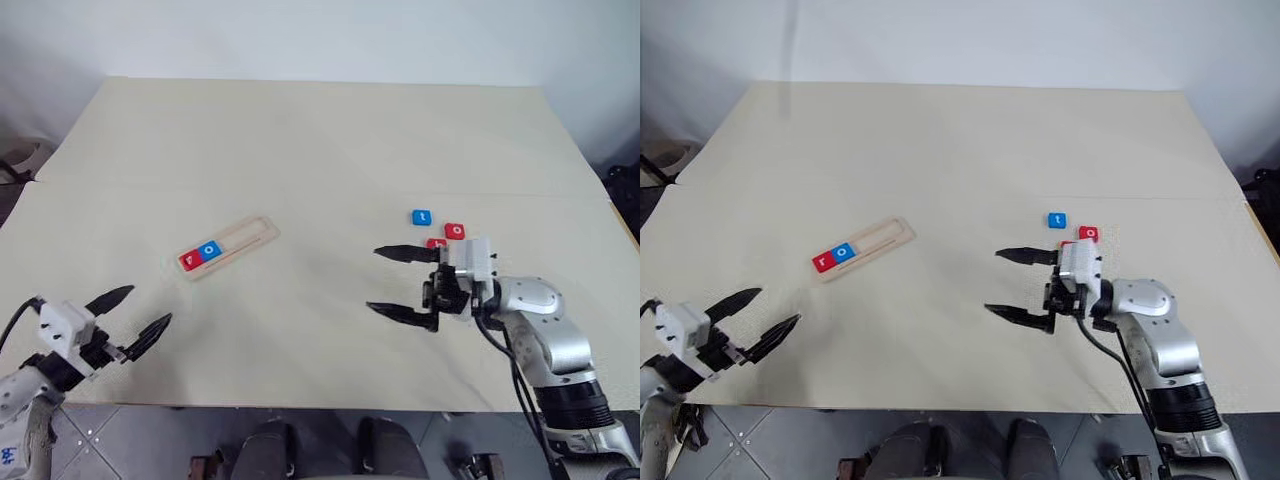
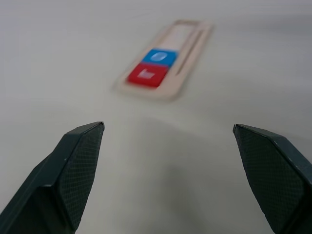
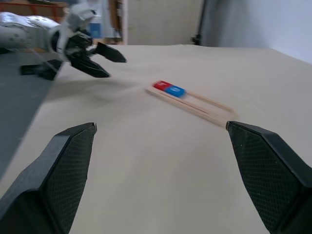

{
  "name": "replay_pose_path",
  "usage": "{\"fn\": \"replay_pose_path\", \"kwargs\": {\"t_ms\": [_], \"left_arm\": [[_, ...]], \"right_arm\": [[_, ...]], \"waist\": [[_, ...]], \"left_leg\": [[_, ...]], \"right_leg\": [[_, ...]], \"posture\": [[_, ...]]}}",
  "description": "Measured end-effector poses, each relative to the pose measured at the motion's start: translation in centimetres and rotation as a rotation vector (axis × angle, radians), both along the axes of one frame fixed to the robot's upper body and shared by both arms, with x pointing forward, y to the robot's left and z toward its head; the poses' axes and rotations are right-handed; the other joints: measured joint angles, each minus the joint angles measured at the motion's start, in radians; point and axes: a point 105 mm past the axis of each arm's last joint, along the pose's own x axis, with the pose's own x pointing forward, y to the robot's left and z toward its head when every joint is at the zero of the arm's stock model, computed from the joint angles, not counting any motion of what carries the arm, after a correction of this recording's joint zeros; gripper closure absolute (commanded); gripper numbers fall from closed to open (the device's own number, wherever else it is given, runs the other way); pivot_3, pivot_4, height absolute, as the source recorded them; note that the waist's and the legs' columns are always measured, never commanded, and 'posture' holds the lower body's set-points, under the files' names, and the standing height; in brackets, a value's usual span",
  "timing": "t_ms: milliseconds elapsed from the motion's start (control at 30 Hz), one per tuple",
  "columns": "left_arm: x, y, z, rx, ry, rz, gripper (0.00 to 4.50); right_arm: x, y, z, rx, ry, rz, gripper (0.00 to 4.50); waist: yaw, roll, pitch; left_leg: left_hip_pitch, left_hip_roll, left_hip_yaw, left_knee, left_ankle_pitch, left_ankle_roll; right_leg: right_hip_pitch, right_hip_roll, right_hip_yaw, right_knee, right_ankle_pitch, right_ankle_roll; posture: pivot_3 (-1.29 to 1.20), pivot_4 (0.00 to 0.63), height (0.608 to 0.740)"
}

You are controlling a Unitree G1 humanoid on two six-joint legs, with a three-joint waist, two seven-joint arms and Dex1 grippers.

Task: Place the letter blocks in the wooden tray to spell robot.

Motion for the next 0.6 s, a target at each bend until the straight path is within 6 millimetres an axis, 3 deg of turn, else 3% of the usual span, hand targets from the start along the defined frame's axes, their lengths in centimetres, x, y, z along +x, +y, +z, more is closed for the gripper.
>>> {"fn": "replay_pose_path", "kwargs": {"t_ms": [167,300,600], "left_arm": [[1.1,0.1,0.5,-0.006,-0.004,-0.029,0.00],[4.0,-0.8,2.3,0.027,-0.004,-0.133,0.00],[9.5,-2.8,1.5,0.114,0.127,-0.290,0.00]], "right_arm": [[0.0,-0.5,0.0,-0.033,-0.009,-0.008,0.04],[0.1,-1.0,-0.1,-0.044,-0.007,-0.028,0.04],[0.3,-2.2,-0.4,-0.052,0.004,-0.098,0.04]], "waist": [[0.001,-0.001,-0.001],[-0.005,-0.002,-0.001],[-0.009,-0.002,-0.001]], "left_leg": [[0.000,0.000,0.000,0.000,0.000,0.000],[0.000,-0.003,0.001,0.000,0.000,0.000],[0.000,-0.005,0.002,0.000,0.000,0.000]], "right_leg": [[0.000,0.000,-0.001,0.001,0.000,0.000],[-0.001,0.000,-0.001,0.001,0.000,0.000],[-0.002,0.001,-0.001,0.003,0.000,0.000]], "posture": [[0.00,0.150,0.740],[0.00,0.150,0.740],[0.00,0.150,0.740]]}}
